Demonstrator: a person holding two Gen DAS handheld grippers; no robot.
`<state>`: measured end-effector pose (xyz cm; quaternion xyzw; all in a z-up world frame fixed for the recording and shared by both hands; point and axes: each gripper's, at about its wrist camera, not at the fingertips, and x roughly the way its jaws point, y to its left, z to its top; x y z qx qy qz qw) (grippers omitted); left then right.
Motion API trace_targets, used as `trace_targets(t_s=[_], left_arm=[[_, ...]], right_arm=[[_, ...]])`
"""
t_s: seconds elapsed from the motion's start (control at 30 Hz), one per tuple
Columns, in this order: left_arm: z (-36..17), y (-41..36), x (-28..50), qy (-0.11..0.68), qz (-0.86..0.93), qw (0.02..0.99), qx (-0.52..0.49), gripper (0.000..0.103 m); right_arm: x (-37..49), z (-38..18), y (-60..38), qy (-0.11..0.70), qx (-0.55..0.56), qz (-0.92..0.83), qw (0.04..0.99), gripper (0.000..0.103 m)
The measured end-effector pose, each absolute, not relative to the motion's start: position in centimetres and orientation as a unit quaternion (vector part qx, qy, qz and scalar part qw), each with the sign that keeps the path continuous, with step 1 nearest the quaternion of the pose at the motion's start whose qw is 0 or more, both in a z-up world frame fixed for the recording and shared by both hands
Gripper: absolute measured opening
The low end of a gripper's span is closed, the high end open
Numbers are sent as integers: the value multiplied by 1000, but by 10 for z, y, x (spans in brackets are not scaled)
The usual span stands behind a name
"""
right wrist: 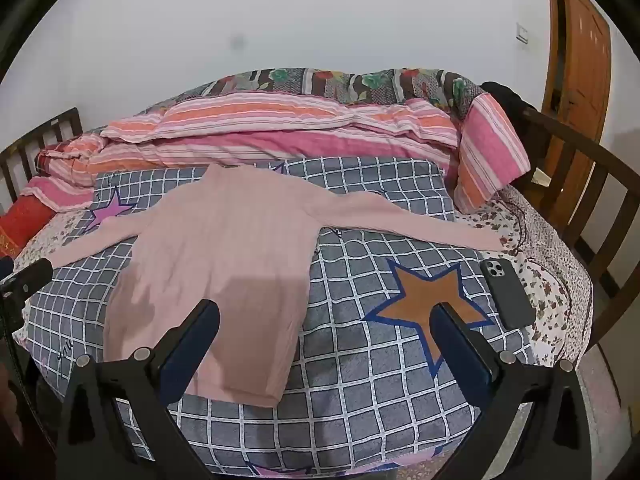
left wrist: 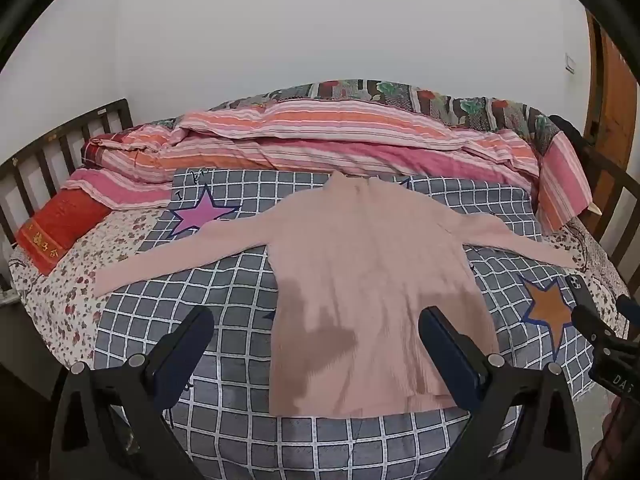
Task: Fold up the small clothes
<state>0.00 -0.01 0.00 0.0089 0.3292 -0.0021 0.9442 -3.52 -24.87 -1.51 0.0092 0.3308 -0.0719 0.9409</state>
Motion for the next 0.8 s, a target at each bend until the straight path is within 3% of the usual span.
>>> trace_targets(t_s=[0.8], left_arm=[[8, 3, -7, 316, 1, 949, 1, 103]], right_arm=[[-37, -14, -246, 328, 13, -69, 942, 103]])
